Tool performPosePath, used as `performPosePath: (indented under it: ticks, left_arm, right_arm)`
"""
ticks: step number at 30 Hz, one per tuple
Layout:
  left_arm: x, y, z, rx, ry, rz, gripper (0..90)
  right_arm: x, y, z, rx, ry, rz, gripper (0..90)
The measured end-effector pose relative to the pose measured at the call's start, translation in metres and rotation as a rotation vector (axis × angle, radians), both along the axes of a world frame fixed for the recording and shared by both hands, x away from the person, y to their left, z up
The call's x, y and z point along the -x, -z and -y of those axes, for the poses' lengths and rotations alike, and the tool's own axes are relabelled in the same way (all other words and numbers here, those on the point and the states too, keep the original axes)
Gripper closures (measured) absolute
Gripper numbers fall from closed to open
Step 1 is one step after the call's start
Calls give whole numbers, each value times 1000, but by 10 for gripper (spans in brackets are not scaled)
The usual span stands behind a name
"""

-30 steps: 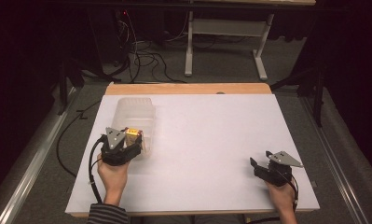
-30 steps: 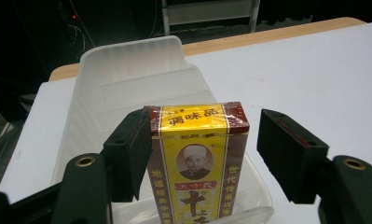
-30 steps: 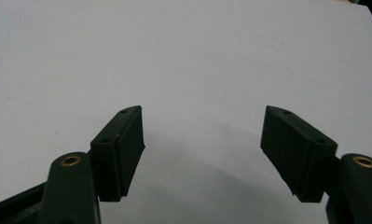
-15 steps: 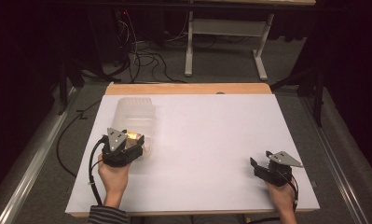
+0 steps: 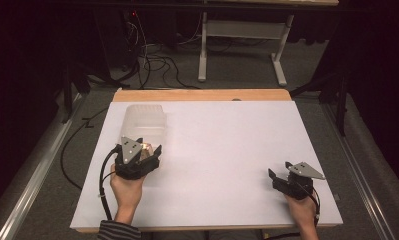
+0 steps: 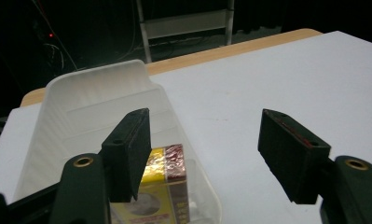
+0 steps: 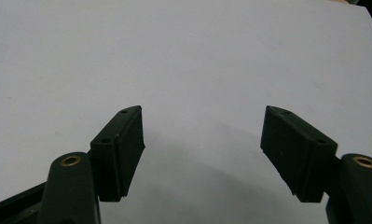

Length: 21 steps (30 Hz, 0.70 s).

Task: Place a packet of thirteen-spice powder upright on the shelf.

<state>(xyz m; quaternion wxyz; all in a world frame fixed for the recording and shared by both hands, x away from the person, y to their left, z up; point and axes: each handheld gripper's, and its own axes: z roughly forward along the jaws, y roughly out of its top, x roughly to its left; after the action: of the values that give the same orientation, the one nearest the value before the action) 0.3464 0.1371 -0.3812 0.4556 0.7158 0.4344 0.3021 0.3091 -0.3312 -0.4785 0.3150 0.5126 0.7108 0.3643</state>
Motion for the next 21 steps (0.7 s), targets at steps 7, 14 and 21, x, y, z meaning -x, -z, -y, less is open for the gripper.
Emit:
performPosePath:
  ticks: [7, 14, 21]
  left_arm:
    - [0, -3, 15, -6, 50, 7, 350]
    - [-2, -2, 26, -8, 84, -1, 349]
    - [-2, -1, 40, -2, 124, -6, 348]
  right_arm:
    - [0, 0, 0, 1, 3, -2, 305]
    - [0, 0, 0, -5, 7, 2, 305]
    - [0, 0, 0, -6, 6, 0, 305]
